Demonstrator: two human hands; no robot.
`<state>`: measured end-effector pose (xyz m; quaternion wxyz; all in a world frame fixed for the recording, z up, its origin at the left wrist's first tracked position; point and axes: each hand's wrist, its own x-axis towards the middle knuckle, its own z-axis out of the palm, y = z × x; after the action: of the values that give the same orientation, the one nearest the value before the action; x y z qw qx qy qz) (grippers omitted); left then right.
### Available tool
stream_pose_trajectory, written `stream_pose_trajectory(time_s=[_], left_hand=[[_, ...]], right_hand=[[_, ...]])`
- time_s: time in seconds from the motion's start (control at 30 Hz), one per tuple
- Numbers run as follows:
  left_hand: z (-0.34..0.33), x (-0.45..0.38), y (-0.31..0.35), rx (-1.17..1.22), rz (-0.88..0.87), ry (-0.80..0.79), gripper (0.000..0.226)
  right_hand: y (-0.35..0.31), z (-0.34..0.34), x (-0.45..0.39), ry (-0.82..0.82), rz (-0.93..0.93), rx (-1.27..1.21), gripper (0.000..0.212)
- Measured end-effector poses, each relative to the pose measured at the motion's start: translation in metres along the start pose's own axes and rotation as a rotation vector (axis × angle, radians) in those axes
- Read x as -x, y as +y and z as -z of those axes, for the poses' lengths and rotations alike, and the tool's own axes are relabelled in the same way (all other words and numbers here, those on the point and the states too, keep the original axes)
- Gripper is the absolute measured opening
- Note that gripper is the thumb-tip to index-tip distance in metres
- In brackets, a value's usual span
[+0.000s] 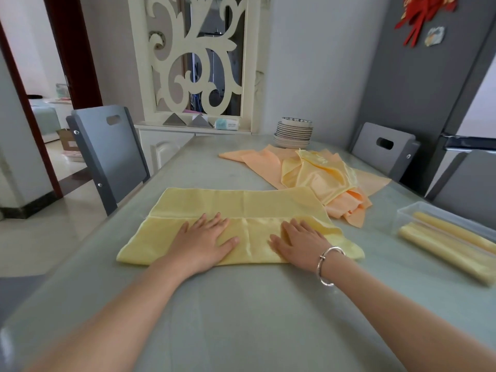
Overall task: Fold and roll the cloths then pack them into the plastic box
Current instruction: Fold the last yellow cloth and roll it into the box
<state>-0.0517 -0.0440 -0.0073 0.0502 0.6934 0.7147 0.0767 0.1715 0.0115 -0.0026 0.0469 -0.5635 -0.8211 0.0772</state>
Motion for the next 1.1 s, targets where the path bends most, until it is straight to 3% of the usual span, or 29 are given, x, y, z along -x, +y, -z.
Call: stream_pose_trajectory(time_s=[0.23, 0.47, 0.63, 0.9, 1.1], left_hand=[[-0.001, 0.001, 0.0, -0.014, -0.003, -0.005, 0.07], [-0.001, 0.002, -0.003, 0.107, 0.002, 0.035, 0.07], [0.011, -0.006, -0.007, 0.299, 0.012, 0.193, 0.054], [0.008, -0.023, -0.053, 0.165, 0.17, 0.218, 0.044], [0.004, -0.024, -0.053, 0.118, 0.174, 0.175, 0.05]], right_hand=[[0.044, 0.007, -0.002, 0.002, -0.211, 0.079, 0.068], [0.042, 0.006, -0.004, 0.052, -0.175, 0.094, 0.066], [0.011, 0.018, -0.025, 0.188, -0.059, 0.048, 0.049], [-0.043, 0.006, -0.113, 0.125, 0.074, -0.084, 0.051], [-0.055, -0.002, -0.169, 0.081, -0.027, -0.043, 0.047]])
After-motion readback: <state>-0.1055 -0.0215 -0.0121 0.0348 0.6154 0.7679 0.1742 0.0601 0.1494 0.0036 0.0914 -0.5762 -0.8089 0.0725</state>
